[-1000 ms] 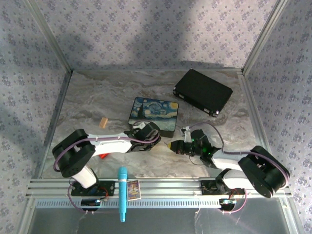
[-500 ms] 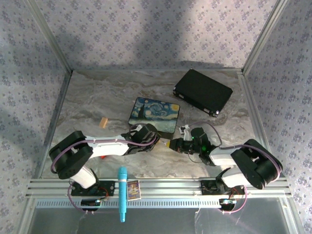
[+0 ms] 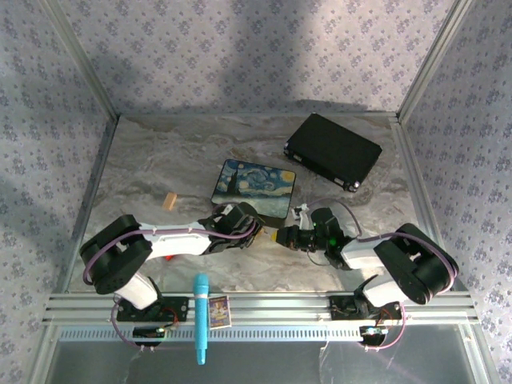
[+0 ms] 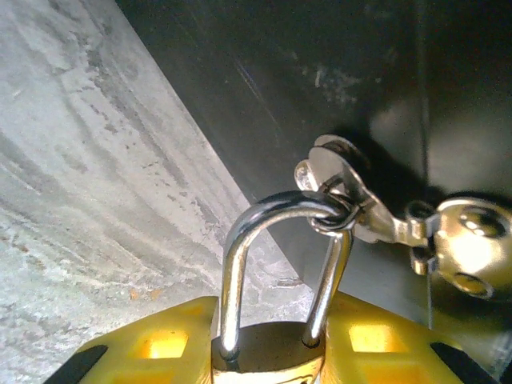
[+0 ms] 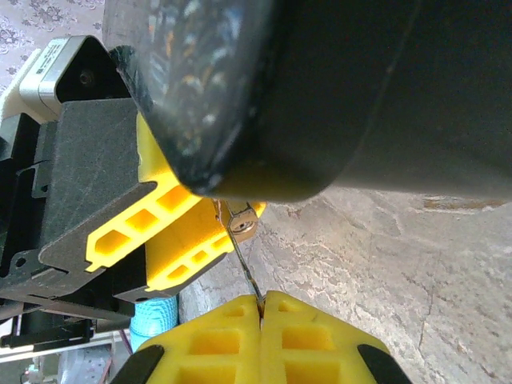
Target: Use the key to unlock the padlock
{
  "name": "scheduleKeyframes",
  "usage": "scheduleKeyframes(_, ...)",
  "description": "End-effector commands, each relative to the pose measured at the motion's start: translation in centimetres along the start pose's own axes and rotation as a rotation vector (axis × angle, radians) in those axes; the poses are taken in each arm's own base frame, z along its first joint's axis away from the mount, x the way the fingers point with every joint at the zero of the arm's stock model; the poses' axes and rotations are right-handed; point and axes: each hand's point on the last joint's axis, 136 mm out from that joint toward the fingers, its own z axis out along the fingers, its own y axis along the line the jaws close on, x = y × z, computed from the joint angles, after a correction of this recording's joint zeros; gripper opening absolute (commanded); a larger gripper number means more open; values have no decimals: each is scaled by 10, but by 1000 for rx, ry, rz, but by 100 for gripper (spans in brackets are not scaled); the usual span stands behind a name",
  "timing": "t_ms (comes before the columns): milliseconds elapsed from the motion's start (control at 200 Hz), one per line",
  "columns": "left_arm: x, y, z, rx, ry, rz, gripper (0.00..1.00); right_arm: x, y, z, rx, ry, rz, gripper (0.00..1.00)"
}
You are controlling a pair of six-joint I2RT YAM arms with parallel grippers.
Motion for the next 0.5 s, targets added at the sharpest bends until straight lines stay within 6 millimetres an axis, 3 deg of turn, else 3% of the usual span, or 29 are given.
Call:
scheduleKeyframes(0,0,-14,-9,53,13,-36,1,0,5,1,-23,4,0,0)
scheduleKeyframes(495,-3,-15,-8,62,-1,-65,1,7,-1,5,3,17,-2,0)
